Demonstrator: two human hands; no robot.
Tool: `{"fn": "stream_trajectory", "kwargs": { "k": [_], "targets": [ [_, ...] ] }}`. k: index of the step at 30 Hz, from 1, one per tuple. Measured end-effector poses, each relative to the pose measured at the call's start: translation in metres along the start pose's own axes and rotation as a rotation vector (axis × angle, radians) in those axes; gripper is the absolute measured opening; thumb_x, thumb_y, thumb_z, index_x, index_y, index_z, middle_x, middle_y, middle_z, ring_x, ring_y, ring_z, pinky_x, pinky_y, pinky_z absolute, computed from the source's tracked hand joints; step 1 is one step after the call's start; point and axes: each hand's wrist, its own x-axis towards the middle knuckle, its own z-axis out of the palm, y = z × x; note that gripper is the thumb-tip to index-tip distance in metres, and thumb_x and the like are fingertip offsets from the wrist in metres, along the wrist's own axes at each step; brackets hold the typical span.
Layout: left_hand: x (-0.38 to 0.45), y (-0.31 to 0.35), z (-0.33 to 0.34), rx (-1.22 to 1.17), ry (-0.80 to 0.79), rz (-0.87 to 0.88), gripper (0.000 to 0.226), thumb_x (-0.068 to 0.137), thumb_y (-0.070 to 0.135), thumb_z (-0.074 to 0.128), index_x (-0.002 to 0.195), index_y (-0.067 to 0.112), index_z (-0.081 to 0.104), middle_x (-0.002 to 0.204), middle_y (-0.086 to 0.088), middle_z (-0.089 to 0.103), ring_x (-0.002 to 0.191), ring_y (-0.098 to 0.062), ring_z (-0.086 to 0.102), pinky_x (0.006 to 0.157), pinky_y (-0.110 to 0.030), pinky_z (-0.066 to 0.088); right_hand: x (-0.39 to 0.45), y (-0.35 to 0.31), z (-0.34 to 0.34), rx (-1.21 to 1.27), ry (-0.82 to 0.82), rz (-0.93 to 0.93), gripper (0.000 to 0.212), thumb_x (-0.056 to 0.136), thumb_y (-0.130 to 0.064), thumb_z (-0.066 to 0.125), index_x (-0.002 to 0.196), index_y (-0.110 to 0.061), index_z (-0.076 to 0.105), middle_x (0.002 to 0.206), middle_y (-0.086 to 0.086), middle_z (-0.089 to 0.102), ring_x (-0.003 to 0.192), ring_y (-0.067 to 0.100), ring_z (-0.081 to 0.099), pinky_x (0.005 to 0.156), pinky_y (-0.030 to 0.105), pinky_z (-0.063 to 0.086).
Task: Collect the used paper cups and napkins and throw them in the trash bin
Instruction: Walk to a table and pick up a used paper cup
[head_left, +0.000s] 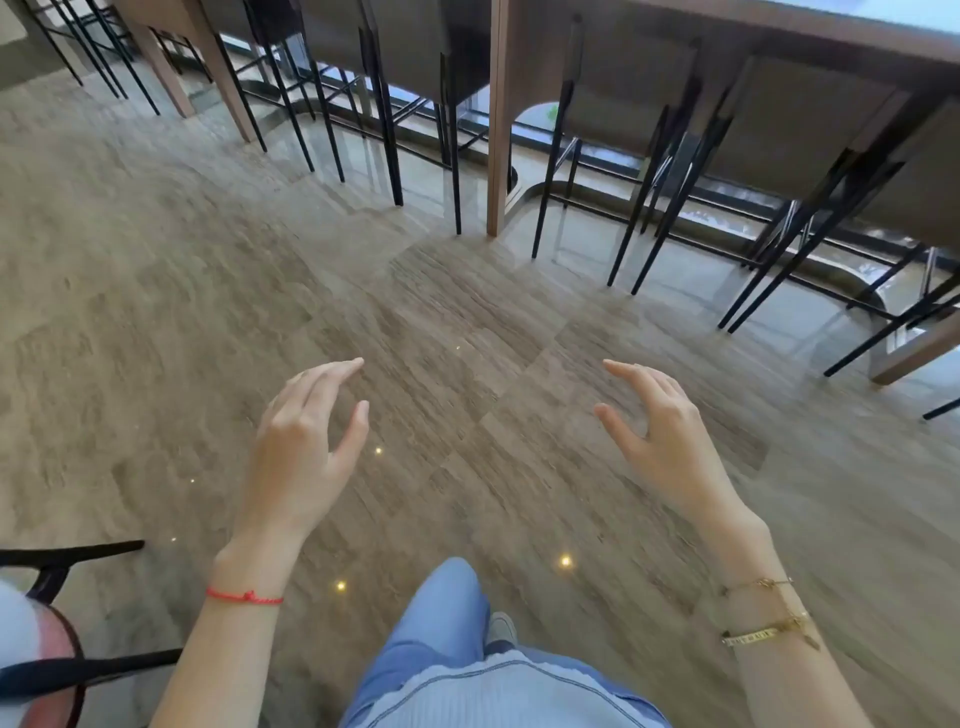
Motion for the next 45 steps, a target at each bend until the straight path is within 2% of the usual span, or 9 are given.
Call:
{"fn": "stream_trajectory", "kwargs": {
  "k": [7,12,17,22,26,37,45],
  "targets": [
    [0.056,-0.022,0.024,-0.002,0.028,-0.027,0.04,0.093,0.029,0.051,0.131,0.017,0.055,0.127,-0.001,0.059,0.122,-0.017,0.05,0.108,-0.035,0.037,0.068,0.011,0.015,-0.009,-0.02,0.012,0.049,0.094,-0.035,0.056,0.139,-0.02,0.046,0.137,-0.003,0.051,0.135,0.012,0.038,0.112,0.034,0.032],
    [0.128,-0.057,0.048,0.009,0.04,-0.029,0.039,0.093,0.028,0.051,0.129,0.015,0.056,0.127,-0.002,0.06,0.121,-0.019,0.052,0.107,-0.039,0.039,0.149,0.023,0.038,-0.007,-0.035,0.009,0.048,0.093,-0.037,0.055,0.138,-0.022,0.046,0.136,-0.005,0.052,0.133,0.01,0.039,0.109,0.028,0.031],
    [0.233,-0.095,0.061,0.006,0.065,-0.026,0.037,0.093,0.027,0.051,0.127,0.015,0.058,0.125,-0.002,0.061,0.119,-0.02,0.054,0.106,-0.039,0.04,0.26,0.016,0.054,0.004,-0.052,0.005,0.049,0.093,-0.036,0.056,0.139,-0.023,0.046,0.137,-0.003,0.052,0.133,0.012,0.04,0.111,0.037,0.035],
    [0.344,-0.128,0.073,0.023,0.042,0.039,0.038,0.093,0.031,0.049,0.129,0.018,0.056,0.126,0.001,0.06,0.119,-0.017,0.053,0.105,-0.038,0.041,0.374,0.002,0.063,0.018,0.018,-0.02,0.047,0.094,-0.038,0.056,0.138,-0.025,0.046,0.136,-0.007,0.051,0.132,0.008,0.039,0.108,0.026,0.03],
    [0.427,-0.148,0.086,0.042,0.016,0.068,0.036,0.096,0.029,0.051,0.129,0.019,0.056,0.126,0.003,0.06,0.12,-0.015,0.052,0.106,-0.033,0.038,0.451,0.003,0.067,0.055,0.052,-0.003,0.046,0.092,-0.037,0.057,0.135,-0.023,0.049,0.132,-0.006,0.055,0.13,0.009,0.043,0.108,0.03,0.035],
    [0.633,-0.19,0.172,0.045,-0.052,0.067,0.035,0.095,0.025,0.057,0.129,0.02,0.056,0.126,0.003,0.059,0.12,-0.013,0.052,0.104,-0.032,0.039,0.663,0.061,0.085,0.036,0.069,0.045,0.045,0.092,-0.033,0.059,0.135,-0.022,0.049,0.132,-0.005,0.054,0.129,0.01,0.043,0.107,0.028,0.034],
    [0.826,-0.186,0.221,-0.005,-0.042,0.076,0.037,0.095,0.026,0.055,0.131,0.017,0.055,0.128,0.002,0.058,0.122,-0.015,0.052,0.106,-0.034,0.041,0.859,0.093,0.054,0.012,0.071,0.028,0.048,0.093,-0.032,0.059,0.137,-0.017,0.048,0.135,-0.001,0.054,0.131,0.012,0.042,0.11,0.029,0.033]
  ]
}}
